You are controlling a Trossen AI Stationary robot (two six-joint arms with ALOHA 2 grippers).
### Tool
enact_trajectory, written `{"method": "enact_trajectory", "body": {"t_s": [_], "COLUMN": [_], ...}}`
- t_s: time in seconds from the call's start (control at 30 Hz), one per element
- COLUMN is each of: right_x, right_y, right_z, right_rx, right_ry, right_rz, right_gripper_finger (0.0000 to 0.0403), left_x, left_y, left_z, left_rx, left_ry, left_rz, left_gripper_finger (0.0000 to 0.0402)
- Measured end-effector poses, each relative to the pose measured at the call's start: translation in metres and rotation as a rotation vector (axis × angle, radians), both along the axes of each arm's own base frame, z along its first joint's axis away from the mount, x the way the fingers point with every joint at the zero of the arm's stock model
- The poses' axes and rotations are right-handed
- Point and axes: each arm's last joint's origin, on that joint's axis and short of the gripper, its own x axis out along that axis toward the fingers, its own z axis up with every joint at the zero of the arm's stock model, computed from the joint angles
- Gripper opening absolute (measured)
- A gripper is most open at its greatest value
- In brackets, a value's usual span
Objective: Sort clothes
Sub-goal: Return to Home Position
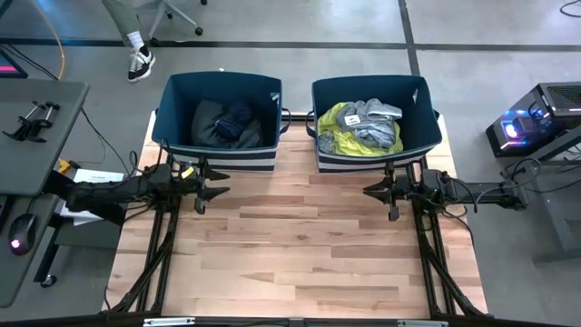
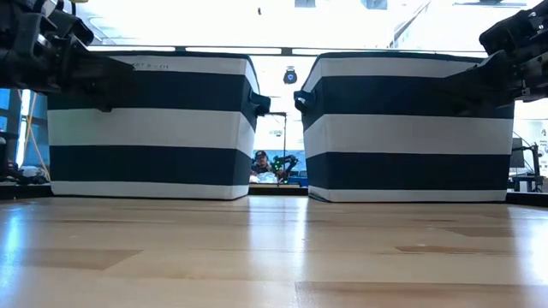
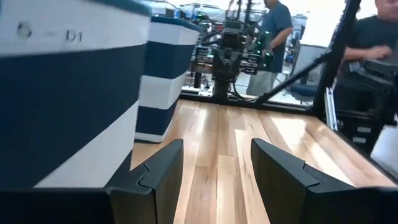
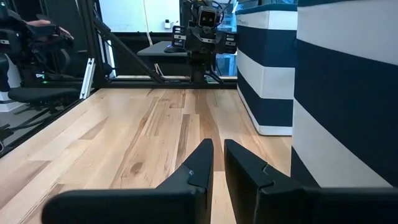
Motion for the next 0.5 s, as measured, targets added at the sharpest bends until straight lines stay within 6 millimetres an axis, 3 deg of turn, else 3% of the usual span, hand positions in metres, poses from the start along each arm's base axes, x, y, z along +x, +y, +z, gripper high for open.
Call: {"method": "enact_trajectory", "body": {"t_s": [0.23,0.5], "right_x": [0.0,0.0], "right_y": [0.0,0.0], "right_z": [0.0,0.0], "right_rx": [0.0,0.0], "right_ry": [0.0,0.0], "right_rz": [0.0,0.0], "right_gripper_finger": [0.0028,0.0028], "left_x": [-0.0014,-0.0014], "left_y": [-0.0064,-0.0105], "left_z": [0.0023,0.0022], "left_rx": [0.221,0.23], "left_ry": [-0.011,-0.015], "left_rz": [-0.06,-0.113], "left_gripper_finger": [0.017,0.017]}}
